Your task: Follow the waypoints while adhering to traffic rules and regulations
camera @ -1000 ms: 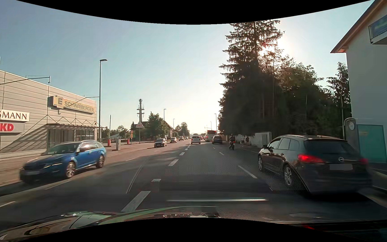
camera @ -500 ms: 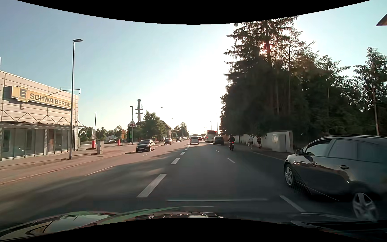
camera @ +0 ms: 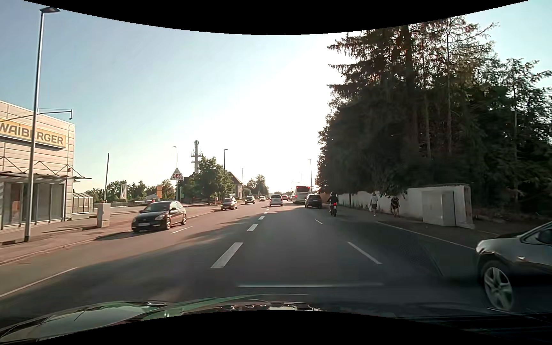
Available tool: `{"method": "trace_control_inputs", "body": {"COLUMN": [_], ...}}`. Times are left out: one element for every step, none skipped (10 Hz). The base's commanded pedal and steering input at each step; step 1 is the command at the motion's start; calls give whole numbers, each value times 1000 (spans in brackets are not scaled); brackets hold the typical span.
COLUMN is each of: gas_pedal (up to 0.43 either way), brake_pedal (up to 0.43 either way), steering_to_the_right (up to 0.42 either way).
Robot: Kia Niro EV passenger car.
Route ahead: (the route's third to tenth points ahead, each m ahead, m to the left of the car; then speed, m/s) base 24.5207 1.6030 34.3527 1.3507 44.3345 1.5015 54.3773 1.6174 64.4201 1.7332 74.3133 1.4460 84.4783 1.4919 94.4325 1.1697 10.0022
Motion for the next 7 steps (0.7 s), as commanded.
{"method": "trace_control_inputs", "body": {"gas_pedal": [118,118,118,118,118,118,118], "brake_pedal": [0,0,0,0,0,0,0], "steering_to_the_right": [0,0,0,0,0,0,0]}}
